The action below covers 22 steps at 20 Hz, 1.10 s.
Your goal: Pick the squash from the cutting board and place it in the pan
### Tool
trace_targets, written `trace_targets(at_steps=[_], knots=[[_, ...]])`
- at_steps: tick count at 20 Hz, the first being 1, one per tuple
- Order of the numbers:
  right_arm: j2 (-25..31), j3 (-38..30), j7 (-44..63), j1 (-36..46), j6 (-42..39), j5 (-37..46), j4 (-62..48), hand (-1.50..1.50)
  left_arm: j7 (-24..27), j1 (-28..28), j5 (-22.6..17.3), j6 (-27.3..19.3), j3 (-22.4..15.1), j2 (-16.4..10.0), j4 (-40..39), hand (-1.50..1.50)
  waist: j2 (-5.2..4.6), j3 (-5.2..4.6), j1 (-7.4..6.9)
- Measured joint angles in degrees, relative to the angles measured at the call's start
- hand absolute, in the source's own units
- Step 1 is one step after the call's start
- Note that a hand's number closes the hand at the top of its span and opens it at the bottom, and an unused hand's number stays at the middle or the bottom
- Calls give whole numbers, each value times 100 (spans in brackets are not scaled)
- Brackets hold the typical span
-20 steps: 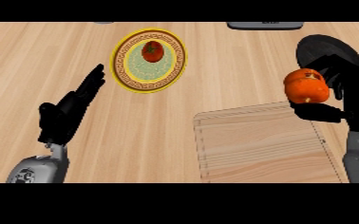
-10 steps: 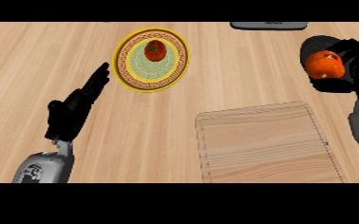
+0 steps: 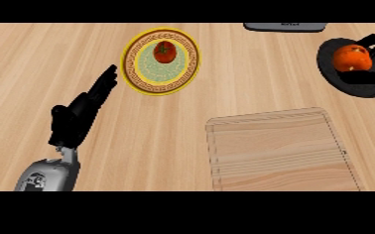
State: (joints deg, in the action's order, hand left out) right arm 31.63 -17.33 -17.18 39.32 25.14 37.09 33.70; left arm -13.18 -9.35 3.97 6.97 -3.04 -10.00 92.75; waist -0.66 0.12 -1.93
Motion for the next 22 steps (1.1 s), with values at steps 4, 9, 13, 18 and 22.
trace_targets(at_steps=[4,9,13,18,22], knots=[[216,-236,-581,342,176,-70,-884,150,42,-46,22,16,46,-8,-59,0,-23,5,-34],[527,-418,-708,606,202,-75,-1675,-150,78,-13,-27,101,45,-15,11,0,-60,7,-125],[691,-291,-70,751,-223,129,-2264,-150,103,-52,-24,150,17,-21,6,0,-106,13,-218],[764,-459,-139,877,-652,-25,-2513,-150,141,-116,-19,159,5,12,-45,0,-147,31,-274],[742,-871,-462,952,-924,-452,-2514,-150,123,-155,-60,200,60,-30,-66,0,-163,47,-281]])
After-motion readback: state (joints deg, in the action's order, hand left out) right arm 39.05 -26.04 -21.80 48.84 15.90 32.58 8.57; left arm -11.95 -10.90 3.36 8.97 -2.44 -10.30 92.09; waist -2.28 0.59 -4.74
